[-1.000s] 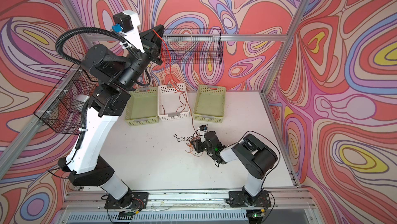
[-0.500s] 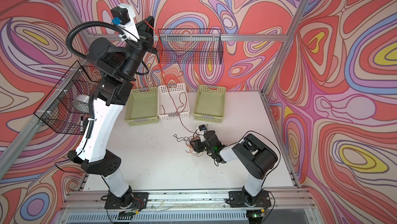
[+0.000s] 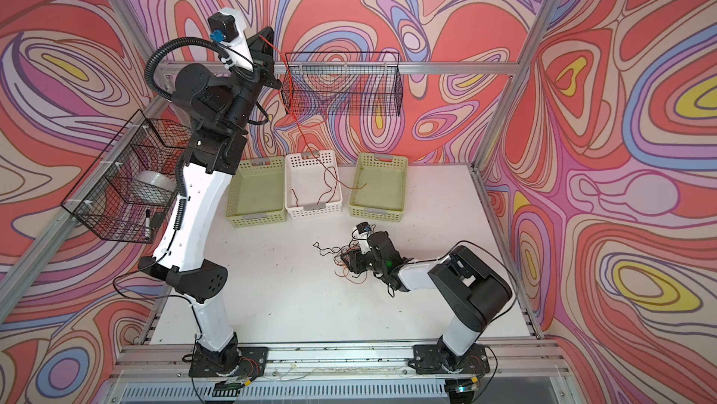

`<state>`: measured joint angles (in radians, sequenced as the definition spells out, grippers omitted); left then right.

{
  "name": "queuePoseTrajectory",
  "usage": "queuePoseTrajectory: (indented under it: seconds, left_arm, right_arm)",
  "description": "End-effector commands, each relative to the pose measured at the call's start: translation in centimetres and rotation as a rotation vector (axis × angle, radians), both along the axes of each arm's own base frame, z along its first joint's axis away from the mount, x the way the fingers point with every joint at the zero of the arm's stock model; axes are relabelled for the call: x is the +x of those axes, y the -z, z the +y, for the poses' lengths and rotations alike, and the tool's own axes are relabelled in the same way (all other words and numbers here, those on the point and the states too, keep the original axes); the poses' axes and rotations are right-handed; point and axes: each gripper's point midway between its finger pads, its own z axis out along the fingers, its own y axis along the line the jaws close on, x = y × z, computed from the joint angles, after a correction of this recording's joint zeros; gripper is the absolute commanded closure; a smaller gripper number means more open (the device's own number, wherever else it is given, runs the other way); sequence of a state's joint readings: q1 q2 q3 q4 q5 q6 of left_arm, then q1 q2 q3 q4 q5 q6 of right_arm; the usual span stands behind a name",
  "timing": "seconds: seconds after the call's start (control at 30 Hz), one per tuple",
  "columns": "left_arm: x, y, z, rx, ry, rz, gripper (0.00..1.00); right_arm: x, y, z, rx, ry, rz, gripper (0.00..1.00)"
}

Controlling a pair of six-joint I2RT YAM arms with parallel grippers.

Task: Untangle the cables
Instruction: 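Pull the red wire high up out of the pile with the left gripper, then lower the red wire into the white basket and open the left gripper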

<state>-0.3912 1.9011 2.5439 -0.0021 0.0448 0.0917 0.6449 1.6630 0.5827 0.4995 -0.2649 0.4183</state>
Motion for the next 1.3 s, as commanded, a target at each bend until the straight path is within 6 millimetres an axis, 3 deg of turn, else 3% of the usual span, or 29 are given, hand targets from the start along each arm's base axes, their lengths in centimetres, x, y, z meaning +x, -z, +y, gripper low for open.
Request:
queuePoseTrajectory:
  seconds: [0.0,0.3,0.4,0.6,0.77,1.03,1.1,1.27]
  left_arm:
    - [-1.6,-2.4,0.7,-0.001,-0.002,-0.108,1.0]
    - [0.7,-1.4,1.6,0.06,-0.091,-0.128,1.0]
    - [2.1,-0.1,1.3,0.126,-0.137,-0.117,1.0]
    - [6.9,5.7,0.4,0.214,-0.199,-0.016,1.0]
    - [9.7,9.5,0.3,0.239,-0.239,0.041,1.0]
    - [12.1,12.5,1.2,0.221,-0.243,0.123,1.0]
    - [12.9,14.4,1.5,0.227,-0.25,0.175,1.0]
    - [13.3,21.3,2.7,0.182,-0.253,0.301,1.0]
  right_arm:
    - [-0.5,-0.1,-0.5,-0.02,-0.002,-0.009,0.44]
    - [-1.1,-0.5,-0.4,-0.023,-0.029,0.002,0.45]
    - [-1.2,-0.7,-0.4,-0.017,-0.029,0.003,0.45]
    - [-1.2,-0.9,-0.3,-0.02,-0.038,-0.001,0.46]
    - [-1.4,-1.0,-0.6,-0.02,-0.032,-0.004,0.46]
    - [-1.5,-1.1,-0.9,-0.037,-0.032,-0.01,0.46]
    - [-1.5,-1.0,-0.9,-0.04,-0.03,-0.007,0.46]
    - [-1.5,-1.4,-1.3,-0.046,-0.013,-0.008,0.46]
